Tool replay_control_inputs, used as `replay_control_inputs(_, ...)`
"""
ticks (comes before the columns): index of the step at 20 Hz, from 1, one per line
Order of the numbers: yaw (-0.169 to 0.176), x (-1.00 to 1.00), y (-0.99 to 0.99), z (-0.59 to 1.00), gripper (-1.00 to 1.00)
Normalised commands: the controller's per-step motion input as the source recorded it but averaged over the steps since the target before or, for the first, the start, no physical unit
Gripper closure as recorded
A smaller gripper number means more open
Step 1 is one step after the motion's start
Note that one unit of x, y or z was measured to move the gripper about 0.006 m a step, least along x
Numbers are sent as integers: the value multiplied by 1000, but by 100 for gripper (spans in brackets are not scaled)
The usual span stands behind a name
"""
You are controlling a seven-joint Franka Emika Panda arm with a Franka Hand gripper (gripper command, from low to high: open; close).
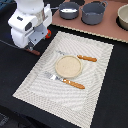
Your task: Place the fish, sausage, and tomato into the frying pan.
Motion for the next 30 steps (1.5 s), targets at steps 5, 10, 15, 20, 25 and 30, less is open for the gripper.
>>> replay_control_inputs(5, 39, -435, -40, -502, -100)
replay_control_inputs(10, 42, -376, 67, -401, -100)
replay_control_inputs(15, 43, -310, 37, -254, 100)
replay_control_inputs(20, 44, -289, 0, -216, 100)
replay_control_inputs(25, 50, -286, 0, -201, 100)
replay_control_inputs(30, 56, -171, -27, -77, 100)
